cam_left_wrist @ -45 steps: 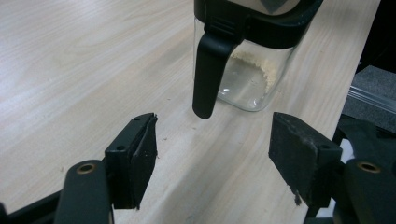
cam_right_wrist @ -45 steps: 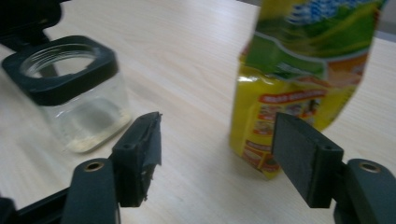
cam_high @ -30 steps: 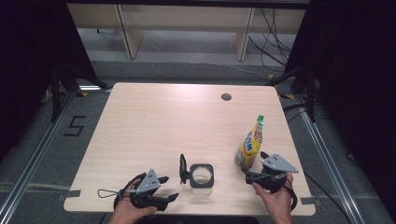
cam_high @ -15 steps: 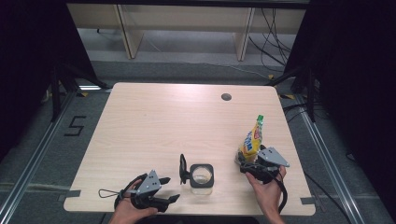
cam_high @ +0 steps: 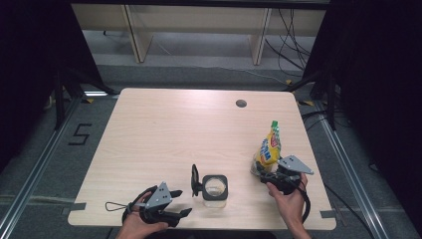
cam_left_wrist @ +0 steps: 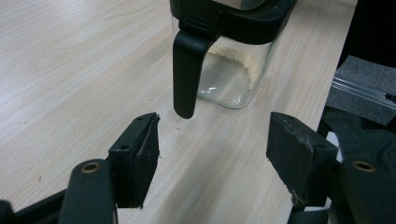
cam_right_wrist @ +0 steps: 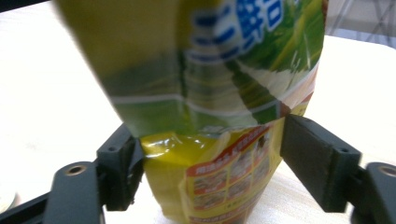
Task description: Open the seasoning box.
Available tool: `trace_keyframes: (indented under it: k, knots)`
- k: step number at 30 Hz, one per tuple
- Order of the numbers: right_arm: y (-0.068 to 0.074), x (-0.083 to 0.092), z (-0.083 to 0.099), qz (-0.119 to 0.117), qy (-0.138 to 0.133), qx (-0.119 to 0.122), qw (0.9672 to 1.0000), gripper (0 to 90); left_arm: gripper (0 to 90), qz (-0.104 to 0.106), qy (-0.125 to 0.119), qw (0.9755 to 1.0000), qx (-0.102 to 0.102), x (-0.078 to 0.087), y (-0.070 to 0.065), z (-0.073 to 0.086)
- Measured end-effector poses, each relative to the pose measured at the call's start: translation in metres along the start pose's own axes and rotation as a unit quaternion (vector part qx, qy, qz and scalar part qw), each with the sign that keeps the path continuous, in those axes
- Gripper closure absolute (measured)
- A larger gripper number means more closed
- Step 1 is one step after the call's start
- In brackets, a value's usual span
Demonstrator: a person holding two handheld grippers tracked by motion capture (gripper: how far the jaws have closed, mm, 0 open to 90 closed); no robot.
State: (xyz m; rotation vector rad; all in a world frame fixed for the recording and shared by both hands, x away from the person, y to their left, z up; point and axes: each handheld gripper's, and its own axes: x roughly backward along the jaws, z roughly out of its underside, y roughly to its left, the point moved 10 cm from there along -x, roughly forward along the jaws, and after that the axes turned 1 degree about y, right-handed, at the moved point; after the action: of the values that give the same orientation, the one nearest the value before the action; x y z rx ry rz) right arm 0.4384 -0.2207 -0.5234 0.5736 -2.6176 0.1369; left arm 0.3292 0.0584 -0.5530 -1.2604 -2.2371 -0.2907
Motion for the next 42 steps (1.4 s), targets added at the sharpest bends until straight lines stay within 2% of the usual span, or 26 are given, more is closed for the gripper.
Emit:
trace_keyframes:
  k: [3, 5, 8, 9, 10, 15, 16, 17, 18, 19, 20, 21, 23, 26, 27, 29, 30, 31, 33, 34, 36, 37, 38, 39, 41, 42]
  knots:
    - [-0.001, 0.004, 0.001, -0.024, 0.010, -0.003, 0.9997, 37.9, 34.2, 0.002, 0.000, 1.0000, -0.001, 0.000, 0.000, 0.000]
    - [-0.006, 0.005, 0.000, -0.033, 0.007, 0.019, 0.9992, 40.8, 34.2, 0.003, 0.002, 1.0000, -0.002, 0.000, -0.001, 0.000]
    - [-0.012, 0.007, -0.002, -0.037, 0.004, 0.034, 0.9988, 43.0, 34.4, 0.003, 0.004, 1.0000, -0.007, 0.000, 0.000, 0.001]
    - [-0.012, 0.008, -0.001, -0.040, 0.009, 0.029, 0.9987, 43.8, 34.4, 0.006, -0.005, 0.9999, -0.006, -0.001, -0.002, -0.001]
    - [-0.015, 0.008, -0.003, -0.039, 0.005, 0.048, 0.9981, 44.7, 34.6, 0.005, -0.006, 1.0000, -0.003, -0.001, -0.002, -0.001]
    - [-0.017, 0.012, -0.002, -0.059, 0.017, 0.063, 0.9961, 48.2, 35.0, 0.008, -0.003, 1.0000, -0.004, -0.001, -0.003, 0.000]
    - [-0.019, 0.013, -0.002, -0.062, 0.017, 0.073, 0.9953, 49.1, 35.0, 0.008, -0.003, 1.0000, -0.004, -0.001, -0.003, 0.000]
    - [-0.025, 0.013, -0.004, -0.071, 0.013, 0.092, 0.9931, 50.9, 35.2, 0.007, 0.000, 0.9999, -0.011, -0.001, -0.002, 0.001]
    - [-0.025, 0.013, -0.004, -0.071, 0.013, 0.092, 0.9931, 50.9, 35.2, 0.007, 0.000, 0.9999, -0.011, -0.001, -0.002, 0.001]
    - [-0.028, 0.014, -0.004, -0.070, 0.008, 0.098, 0.9927, 51.8, 35.4, 0.006, 0.001, 0.9996, -0.027, -0.002, 0.000, 0.001]
    - [-0.028, 0.014, -0.004, -0.073, 0.007, 0.094, 0.9929, 52.2, 35.7, 0.006, 0.001, 0.9996, -0.027, -0.002, 0.000, 0.001]
    - [-0.031, 0.012, -0.007, -0.074, -0.007, 0.102, 0.9920, 52.6, 35.7, 0.007, 0.003, 0.9999, -0.009, -0.002, -0.003, 0.001]
    - [-0.032, 0.014, -0.006, -0.078, 0.002, 0.102, 0.9917, 52.8, 35.7, 0.007, 0.003, 0.9999, -0.009, -0.002, -0.003, 0.002]
    - [-0.030, 0.015, -0.004, -0.077, 0.004, 0.075, 0.9942, 51.9, 35.7, 0.007, 0.003, 0.9999, -0.013, -0.002, -0.002, 0.001]
    - [-0.026, 0.015, -0.002, -0.068, 0.003, 0.038, 0.9970, 39.9, 35.6, 0.006, 0.004, 0.9998, -0.016, -0.001, -0.002, 0.001]
    - [-0.027, 0.015, -0.001, -0.062, 0.006, 0.034, 0.9975, 36.8, 35.6, 0.006, 0.004, 0.9998, -0.018, -0.002, -0.001, 0.001]
    - [-0.026, 0.012, 0.000, -0.059, 0.001, 0.034, 0.9977, 33.1, 35.6, 0.007, 0.003, 0.9999, -0.009, -0.002, -0.003, 0.001]
    - [-0.026, 0.009, 0.001, -0.039, -0.007, 0.027, 0.9988, 29.0, 35.6, 0.007, 0.005, 0.9999, -0.012, -0.002, -0.003, 0.002]
    - [-0.026, 0.005, 0.000, -0.043, -0.016, 0.022, 0.9987, 27.4, 35.7, 0.008, 0.008, 0.9998, -0.017, -0.002, -0.002, 0.002]
    - [-0.024, 0.005, 0.000, -0.043, -0.021, 0.005, 0.9988, 26.7, 35.7, 0.009, 0.004, 0.9999, -0.013, -0.002, -0.003, 0.001]
    - [-0.023, 0.003, 0.000, -0.042, -0.029, 0.001, 0.9987, 24.2, 35.6, 0.005, 0.002, 0.9999, -0.012, -0.003, -0.003, 0.001]
    - [-0.022, -0.001, 0.002, -0.034, -0.027, -0.016, 0.9989, 22.4, 35.6, 0.004, 0.000, 0.9999, -0.011, -0.004, -0.004, 0.001]
    - [-0.020, -0.002, 0.001, -0.039, -0.035, -0.020, 0.9984, 21.8, 35.6, 0.004, 0.000, 0.9999, -0.011, -0.004, -0.004, 0.001]
    - [-0.024, -0.004, 0.001, -0.032, -0.040, 0.000, 0.9987, 19.0, 35.6, 0.005, 0.004, 0.9999, -0.015, -0.004, -0.003, 0.002]
    - [-0.024, -0.005, 0.001, -0.031, -0.038, 0.000, 0.9988, 17.5, 35.6, 0.005, 0.004, 0.9999, -0.015, -0.004, -0.004, 0.002]
    - [-0.021, -0.008, 0.003, -0.037, -0.035, -0.012, 0.9986, 16.9, 35.6, 0.005, 0.008, 0.9998, -0.018, -0.004, -0.003, 0.002]
